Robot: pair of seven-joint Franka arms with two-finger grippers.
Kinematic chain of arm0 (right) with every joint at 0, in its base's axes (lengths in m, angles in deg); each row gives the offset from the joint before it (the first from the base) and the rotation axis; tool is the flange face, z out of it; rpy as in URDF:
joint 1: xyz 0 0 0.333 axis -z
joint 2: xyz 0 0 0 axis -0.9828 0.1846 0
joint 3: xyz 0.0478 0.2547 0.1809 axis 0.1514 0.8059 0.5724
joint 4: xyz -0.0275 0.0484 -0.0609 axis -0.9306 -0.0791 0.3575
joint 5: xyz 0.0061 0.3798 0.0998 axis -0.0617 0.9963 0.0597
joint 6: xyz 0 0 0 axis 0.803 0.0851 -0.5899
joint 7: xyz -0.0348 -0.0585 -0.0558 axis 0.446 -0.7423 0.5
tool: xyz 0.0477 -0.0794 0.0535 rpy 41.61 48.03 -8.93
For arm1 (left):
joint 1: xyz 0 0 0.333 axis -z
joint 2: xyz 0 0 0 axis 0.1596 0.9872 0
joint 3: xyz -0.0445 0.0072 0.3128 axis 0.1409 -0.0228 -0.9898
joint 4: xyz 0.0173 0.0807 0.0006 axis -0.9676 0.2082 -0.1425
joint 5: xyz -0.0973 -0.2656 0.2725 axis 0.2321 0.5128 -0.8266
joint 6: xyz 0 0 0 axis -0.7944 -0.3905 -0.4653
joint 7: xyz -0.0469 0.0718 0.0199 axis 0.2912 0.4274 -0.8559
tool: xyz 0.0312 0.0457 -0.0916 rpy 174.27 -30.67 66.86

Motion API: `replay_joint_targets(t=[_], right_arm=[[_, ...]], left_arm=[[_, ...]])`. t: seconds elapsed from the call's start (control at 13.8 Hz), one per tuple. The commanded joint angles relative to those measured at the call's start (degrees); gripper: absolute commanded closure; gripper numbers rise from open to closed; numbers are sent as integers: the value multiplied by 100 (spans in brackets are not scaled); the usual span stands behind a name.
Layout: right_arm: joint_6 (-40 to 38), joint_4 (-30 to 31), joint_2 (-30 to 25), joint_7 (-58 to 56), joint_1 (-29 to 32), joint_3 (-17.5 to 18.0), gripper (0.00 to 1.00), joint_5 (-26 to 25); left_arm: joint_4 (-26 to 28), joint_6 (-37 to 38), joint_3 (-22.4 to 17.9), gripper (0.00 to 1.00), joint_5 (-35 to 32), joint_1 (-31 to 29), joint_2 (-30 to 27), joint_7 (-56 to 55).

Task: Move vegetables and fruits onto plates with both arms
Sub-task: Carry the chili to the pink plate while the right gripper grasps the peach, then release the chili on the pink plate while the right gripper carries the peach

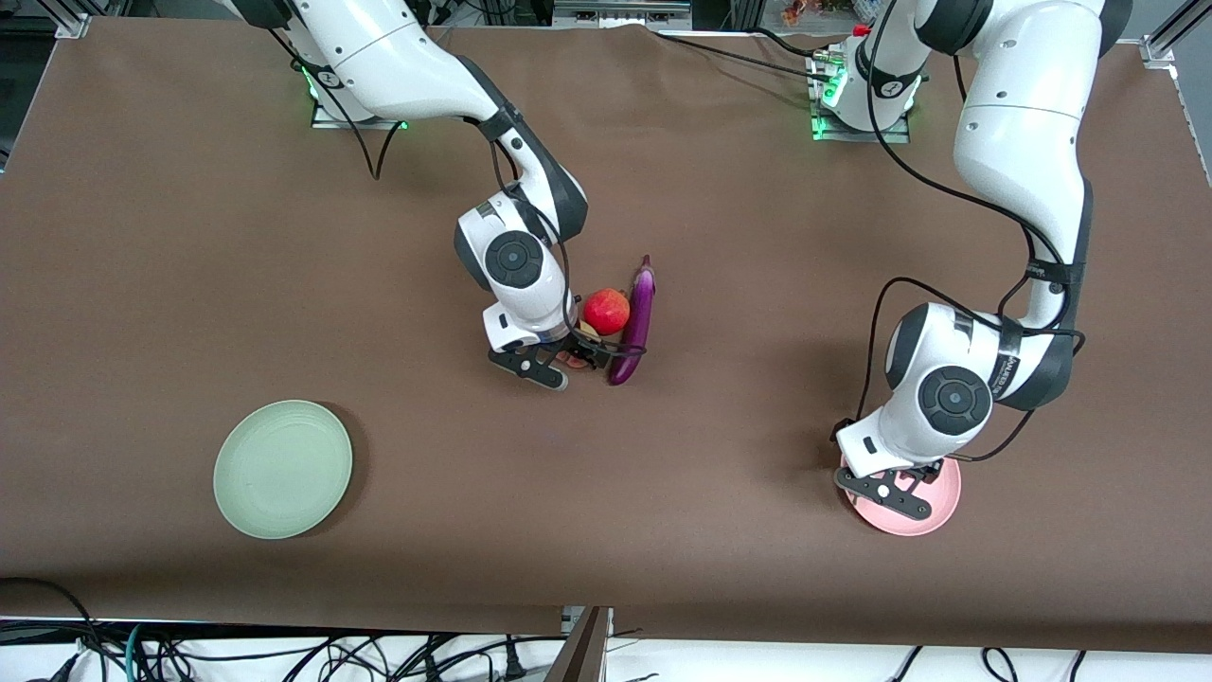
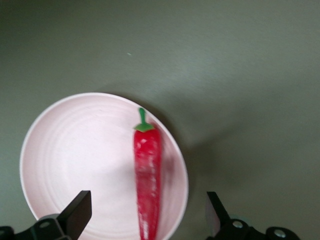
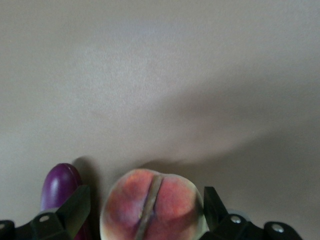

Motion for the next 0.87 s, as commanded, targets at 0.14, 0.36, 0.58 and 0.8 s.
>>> replay_joint_targets(t=[0.14,0.36,0.58,0.8], right_arm=[[11,-169,140,-61,-85,-54,34,47],[3,-178,158,-201,-59,-54,85,39],[-390,-510,9,-666,239,-63,87,47],[-1961,-1379,-71,-1902,976,-54,88,56]], left_arm=[[-14,780,358,0,-4,-9,-262,39],[-22,956,490,0,5,-17,-359,48],[-31,1000,525,0,5,-17,-385,65],[3,1193,763,0,661,-35,-560,13]])
